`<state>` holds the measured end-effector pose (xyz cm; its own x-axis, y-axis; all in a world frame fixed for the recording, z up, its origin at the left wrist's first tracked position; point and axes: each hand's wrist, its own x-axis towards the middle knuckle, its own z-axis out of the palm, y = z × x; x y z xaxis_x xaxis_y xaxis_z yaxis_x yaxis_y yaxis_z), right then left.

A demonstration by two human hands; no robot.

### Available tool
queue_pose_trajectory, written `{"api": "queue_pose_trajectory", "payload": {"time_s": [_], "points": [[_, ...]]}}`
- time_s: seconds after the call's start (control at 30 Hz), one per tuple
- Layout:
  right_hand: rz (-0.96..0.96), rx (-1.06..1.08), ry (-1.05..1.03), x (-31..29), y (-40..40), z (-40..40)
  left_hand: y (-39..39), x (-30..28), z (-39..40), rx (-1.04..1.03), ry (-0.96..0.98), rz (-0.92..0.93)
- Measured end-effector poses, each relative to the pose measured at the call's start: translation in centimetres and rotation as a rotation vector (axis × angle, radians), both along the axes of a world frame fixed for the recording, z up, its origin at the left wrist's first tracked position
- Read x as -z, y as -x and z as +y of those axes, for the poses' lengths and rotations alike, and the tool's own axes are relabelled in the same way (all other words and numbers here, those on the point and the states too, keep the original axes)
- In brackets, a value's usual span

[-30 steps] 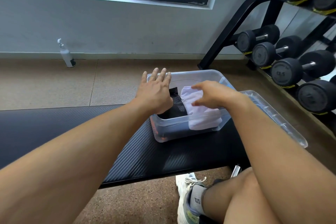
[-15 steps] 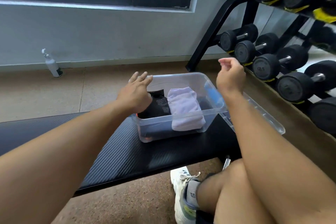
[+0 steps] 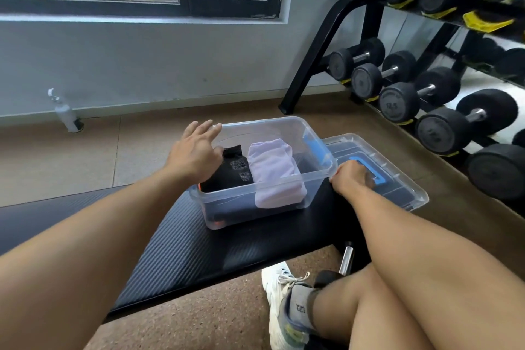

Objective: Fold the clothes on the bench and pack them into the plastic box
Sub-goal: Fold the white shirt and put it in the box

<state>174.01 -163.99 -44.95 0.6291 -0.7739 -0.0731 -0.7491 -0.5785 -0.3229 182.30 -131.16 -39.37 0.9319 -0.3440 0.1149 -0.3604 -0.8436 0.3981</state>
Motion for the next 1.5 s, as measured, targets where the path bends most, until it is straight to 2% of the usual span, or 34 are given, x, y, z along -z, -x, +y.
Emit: {"api": "queue_pose_trajectory", "payload": {"time_s": [0.07, 0.17, 0.37, 0.43, 0.57, 0.63, 0.73, 0.83, 0.9, 0.97, 1.07, 1.13, 1.27, 1.33, 1.43, 1.5], "points": [[-0.147, -0.023, 0.052, -1.4, -0.1, 0.3, 0.3, 0.0, -0.1, -0.004, 0.024, -0.003], [-0.467, -0.061, 0.184, -4.9, -0.3, 0.4, 0.6, -0.3, 0.0, -0.021, 0.109, 0.001], [-0.968, -0.295, 0.406, -10.3, 0.4, 3.5, 1.2, -0.4, 0.1, -0.107, 0.372, 0.024], [-1.076, -0.416, 0.461, -11.6, 0.7, 5.1, 1.3, -0.5, 0.3, -0.134, 0.482, -0.061], [-1.114, -0.711, 0.600, -13.8, 1.6, 8.4, 1.5, -2.7, 1.2, -0.016, 0.566, -0.439], [-1.091, -0.819, 0.619, -13.9, 1.7, 9.7, 1.4, -4.3, 1.7, 0.073, 0.586, -0.512], [-1.152, -0.865, 0.615, -13.9, 1.2, 10.9, 2.0, -5.9, 1.8, 0.114, 0.589, -0.432], [-1.216, -0.731, 0.494, -14.2, 0.8, 11.0, 3.2, -6.3, 1.4, 0.034, 0.783, -0.271], [-1.195, -0.564, 0.269, -14.3, 0.7, 10.3, 3.3, -6.8, 1.3, 0.002, 0.961, -0.151], [-1.090, -0.418, 0.047, -13.7, 0.5, 9.0, 3.4, -7.4, 1.4, -0.019, 1.073, -0.028], [-0.839, -0.397, -0.304, -12.3, 0.2, 7.6, 3.6, -7.3, 1.9, -0.062, 1.224, 0.233], [-0.706, -0.417, -0.466, -11.5, 0.0, 7.6, 3.6, -6.4, 2.1, -0.089, 1.195, 0.339], [-0.719, -0.351, -0.424, -10.7, -0.1, 8.1, 3.2, -4.2, 2.3, -0.213, 1.003, 0.329], [-0.698, -0.266, -0.393, -11.0, 0.0, 7.9, 3.1, -3.4, 2.4, -0.255, 0.954, 0.424], [-0.520, -0.201, -0.389, -11.1, 0.1, 7.3, 2.8, -2.4, 2.2, -0.258, 0.869, 0.580], [-0.400, -0.199, -0.378, -11.0, 0.3, 7.0, 3.0, -2.2, 1.9, -0.276, 0.827, 0.591]]}}
